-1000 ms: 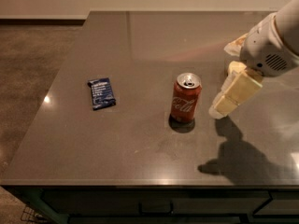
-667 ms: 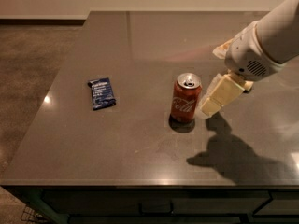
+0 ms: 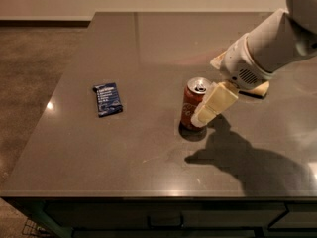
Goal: Move coke can near rxbar blueberry
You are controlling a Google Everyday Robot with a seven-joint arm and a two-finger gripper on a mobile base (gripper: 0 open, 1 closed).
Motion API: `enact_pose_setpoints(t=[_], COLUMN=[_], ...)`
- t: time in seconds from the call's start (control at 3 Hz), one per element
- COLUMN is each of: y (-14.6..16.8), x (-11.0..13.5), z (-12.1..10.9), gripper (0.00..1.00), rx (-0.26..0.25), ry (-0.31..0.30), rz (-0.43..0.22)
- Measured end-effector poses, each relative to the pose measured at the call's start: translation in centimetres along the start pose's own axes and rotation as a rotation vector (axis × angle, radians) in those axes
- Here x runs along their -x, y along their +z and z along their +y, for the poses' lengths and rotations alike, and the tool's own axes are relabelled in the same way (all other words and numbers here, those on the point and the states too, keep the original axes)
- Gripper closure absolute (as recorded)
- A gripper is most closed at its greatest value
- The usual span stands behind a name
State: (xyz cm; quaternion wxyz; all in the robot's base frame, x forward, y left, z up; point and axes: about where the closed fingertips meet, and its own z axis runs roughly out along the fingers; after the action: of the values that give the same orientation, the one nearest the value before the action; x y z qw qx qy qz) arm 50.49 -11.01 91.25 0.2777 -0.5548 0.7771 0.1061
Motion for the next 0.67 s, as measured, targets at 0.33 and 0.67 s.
enact_pose_setpoints(t=[0.33, 0.67], y=[0.85, 1.08], x=[0.31, 0.61], z=[0.22, 0.64], gripper=[0.17, 0.41], rx=[0.034, 0.058], ry=[0.001, -0.001], rz=[-0.019, -0.044])
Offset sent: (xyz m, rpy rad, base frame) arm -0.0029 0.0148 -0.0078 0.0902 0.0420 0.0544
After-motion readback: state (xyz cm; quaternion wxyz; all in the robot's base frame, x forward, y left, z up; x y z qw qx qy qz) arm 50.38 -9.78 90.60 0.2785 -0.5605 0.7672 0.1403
